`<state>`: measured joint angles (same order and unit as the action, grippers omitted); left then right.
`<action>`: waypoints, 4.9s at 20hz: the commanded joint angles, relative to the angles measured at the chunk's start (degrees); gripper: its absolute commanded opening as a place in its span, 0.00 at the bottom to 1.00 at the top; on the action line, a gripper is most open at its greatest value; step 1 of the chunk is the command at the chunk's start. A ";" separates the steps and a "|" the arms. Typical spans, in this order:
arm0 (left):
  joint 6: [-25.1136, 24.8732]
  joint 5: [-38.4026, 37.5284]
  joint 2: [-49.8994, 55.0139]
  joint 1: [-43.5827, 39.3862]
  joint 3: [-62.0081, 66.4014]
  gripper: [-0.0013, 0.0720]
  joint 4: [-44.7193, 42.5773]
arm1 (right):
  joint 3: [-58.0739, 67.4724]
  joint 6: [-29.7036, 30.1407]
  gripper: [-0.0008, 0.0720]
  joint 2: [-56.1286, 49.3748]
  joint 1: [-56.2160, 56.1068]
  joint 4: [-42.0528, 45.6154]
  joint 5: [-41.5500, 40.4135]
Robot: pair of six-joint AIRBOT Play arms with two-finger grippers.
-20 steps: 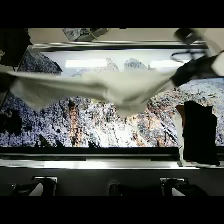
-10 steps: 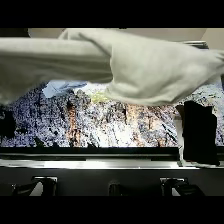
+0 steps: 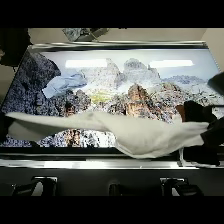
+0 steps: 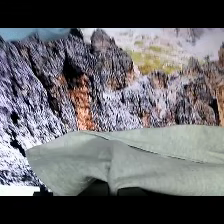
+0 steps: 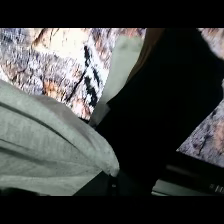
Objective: Fold the shirts.
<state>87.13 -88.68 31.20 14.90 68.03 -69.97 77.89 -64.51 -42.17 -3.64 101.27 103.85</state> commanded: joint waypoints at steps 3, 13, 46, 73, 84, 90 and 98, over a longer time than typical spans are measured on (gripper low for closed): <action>-2.91 -1.05 4.48 0.00 -10.49 0.05 2.58 | -9.44 0.00 0.07 -5.07 -0.07 -1.09 -7.23; -12.17 18.56 59.12 -1.49 -0.83 0.05 8.50 | 8.02 -5.73 0.08 -57.81 -0.07 -22.47 -42.86; -8.04 10.32 27.65 9.29 -33.09 0.63 -0.55 | 1.14 8.39 0.71 -50.14 16.11 -30.14 -15.43; -9.68 22.71 24.28 9.31 -38.71 0.05 7.04 | -10.21 9.62 0.26 -57.66 9.60 -44.85 -31.43; -6.54 24.22 18.51 9.31 28.57 0.05 8.07 | 22.91 6.69 0.08 -15.87 9.14 -24.02 -50.23; -0.46 25.11 16.11 9.31 51.21 0.05 8.79 | 26.51 -1.33 0.07 1.81 9.14 -15.89 -52.74; -0.55 16.04 15.23 9.31 46.12 0.05 8.74 | 26.51 -1.33 0.07 2.67 9.14 -9.70 -44.44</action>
<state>86.32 -68.64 46.15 24.21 116.38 -61.17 104.25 -65.58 -38.96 5.54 88.73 55.05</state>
